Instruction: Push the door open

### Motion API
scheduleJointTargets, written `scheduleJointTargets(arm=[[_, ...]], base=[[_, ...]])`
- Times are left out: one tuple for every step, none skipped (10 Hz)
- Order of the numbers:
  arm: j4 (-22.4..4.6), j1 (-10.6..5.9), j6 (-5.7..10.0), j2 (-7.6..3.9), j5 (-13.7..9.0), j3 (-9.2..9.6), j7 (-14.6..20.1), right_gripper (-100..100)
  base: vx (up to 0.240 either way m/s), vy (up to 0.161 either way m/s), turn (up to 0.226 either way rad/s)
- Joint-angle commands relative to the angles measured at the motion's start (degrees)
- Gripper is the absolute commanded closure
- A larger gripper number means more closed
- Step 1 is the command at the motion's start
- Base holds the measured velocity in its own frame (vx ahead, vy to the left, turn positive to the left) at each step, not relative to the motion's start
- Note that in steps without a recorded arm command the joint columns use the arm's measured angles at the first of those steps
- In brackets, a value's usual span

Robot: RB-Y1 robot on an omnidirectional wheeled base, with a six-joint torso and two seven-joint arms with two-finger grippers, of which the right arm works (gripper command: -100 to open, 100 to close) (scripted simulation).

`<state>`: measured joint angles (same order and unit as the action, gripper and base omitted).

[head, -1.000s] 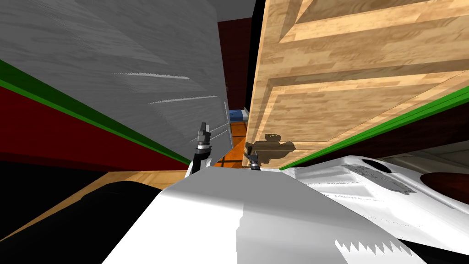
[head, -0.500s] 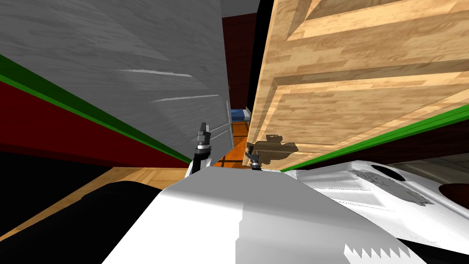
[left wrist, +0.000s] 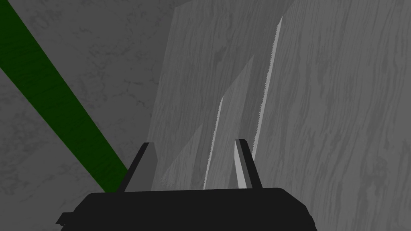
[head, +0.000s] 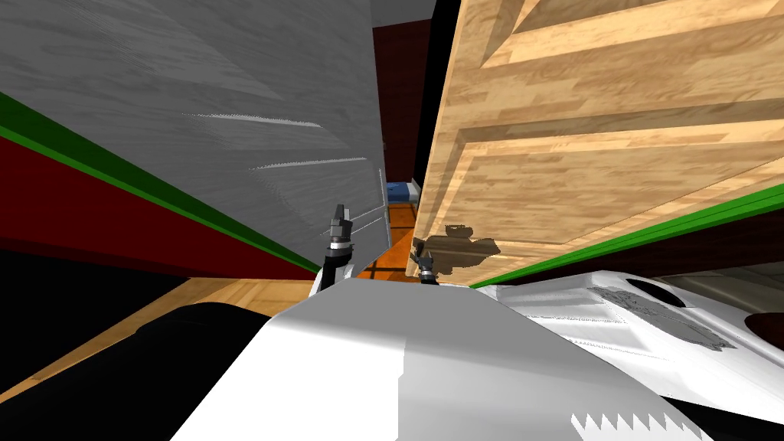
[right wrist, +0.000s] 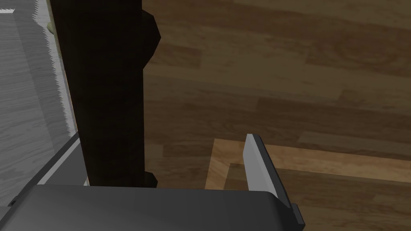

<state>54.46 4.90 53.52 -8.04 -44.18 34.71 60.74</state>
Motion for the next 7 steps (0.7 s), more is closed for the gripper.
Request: scheduleJointTargets(arm=[[-0.23, -0.57, 1.03, -0.68, -0.46, -2.55, -0.35, 100], [-0.23, -0.57, 1.03, -0.68, -0.46, -2.55, -0.35, 100], [-0.23, -0.57, 1.03, -0.68, -0.46, -2.55, -0.35, 100], [-0.23, -0.57, 1.03, -0.68, -0.46, -2.55, -0.35, 100], [-0.23, -0.57, 1.03, -0.68, -0.46, -2.55, -0.35, 100], [-0.23, -0.57, 1.03, -0.68, -0.46, -2.55, -0.35, 100], [-0.23, -0.57, 1.03, -0.68, -0.46, -2.55, -0.35, 100]], base=[[0.006, 0.000, 0.063], [0.022, -0.006, 0.030], [0.005, -0.002, -0.018], [-0.004, -0.002, -0.017], [-0.004, 0.000, 0.023], [0.000, 0.000, 0.000], [-0.010, 0.008, -0.004]])
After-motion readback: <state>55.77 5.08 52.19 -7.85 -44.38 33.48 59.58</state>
